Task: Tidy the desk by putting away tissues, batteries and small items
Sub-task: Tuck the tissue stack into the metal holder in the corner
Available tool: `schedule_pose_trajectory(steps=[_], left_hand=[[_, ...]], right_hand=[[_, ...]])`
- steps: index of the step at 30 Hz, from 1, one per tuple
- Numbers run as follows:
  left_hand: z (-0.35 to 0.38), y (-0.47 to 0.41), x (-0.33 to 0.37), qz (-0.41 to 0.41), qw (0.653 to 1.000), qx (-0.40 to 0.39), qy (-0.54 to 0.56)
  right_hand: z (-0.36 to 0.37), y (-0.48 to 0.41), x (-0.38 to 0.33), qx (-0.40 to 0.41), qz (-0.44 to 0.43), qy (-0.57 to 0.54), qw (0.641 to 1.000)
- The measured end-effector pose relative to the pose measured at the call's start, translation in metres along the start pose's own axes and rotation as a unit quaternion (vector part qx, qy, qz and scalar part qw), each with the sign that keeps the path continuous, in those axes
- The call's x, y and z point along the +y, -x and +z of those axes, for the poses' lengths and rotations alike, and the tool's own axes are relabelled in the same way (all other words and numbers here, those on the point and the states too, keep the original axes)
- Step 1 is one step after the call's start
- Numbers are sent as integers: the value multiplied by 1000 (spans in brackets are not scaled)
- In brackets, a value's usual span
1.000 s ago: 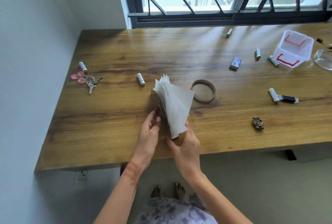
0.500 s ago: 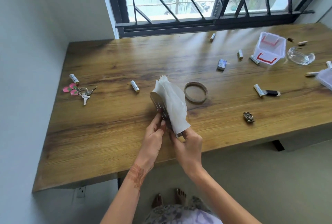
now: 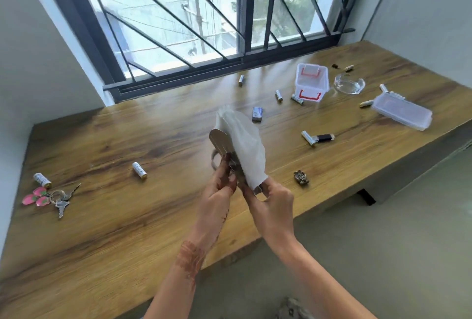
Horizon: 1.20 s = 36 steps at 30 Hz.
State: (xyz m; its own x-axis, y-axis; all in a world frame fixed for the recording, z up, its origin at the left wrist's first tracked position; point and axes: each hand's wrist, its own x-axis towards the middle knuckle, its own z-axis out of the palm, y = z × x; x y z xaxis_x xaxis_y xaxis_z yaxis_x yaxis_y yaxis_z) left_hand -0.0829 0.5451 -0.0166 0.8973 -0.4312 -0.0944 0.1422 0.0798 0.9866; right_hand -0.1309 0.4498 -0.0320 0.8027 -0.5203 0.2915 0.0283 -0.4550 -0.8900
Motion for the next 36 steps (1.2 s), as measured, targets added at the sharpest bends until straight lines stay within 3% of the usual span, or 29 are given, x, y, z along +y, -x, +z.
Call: schedule_pose_trajectory(steps=[7,19,36], left_hand=[[91,-42,13,26,996,-82,-10],[284,-145,8,51,992,-118,-8],[436,-391,10,21,972,-230,-31]], right_hand=[[-84,-54,29,32,-20,14,999],[-253,-176,104,39,-26,54,997],[-348,-400,212,112,20,69,991]])
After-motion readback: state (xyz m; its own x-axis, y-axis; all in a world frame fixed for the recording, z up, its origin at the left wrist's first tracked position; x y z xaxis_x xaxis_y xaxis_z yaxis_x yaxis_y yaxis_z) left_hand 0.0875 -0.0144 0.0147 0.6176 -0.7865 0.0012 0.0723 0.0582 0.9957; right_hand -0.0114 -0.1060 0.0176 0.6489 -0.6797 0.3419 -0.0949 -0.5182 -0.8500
